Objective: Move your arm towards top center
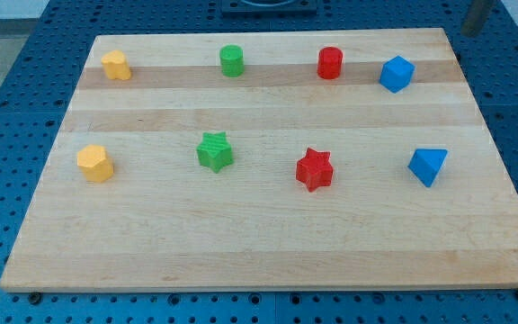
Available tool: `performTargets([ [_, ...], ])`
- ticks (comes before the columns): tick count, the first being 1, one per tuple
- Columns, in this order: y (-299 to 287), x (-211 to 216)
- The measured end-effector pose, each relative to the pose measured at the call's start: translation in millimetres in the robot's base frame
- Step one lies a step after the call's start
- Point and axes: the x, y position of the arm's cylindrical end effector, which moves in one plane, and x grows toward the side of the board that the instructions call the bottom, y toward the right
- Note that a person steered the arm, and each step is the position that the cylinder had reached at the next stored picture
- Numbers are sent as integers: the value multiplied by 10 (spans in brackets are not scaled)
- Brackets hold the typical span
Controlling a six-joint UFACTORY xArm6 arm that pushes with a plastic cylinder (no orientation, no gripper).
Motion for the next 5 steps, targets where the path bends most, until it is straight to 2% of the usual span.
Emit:
performTargets([
  [2, 11, -33],
  [4, -1198, -108],
  [5, -1590, -50],
])
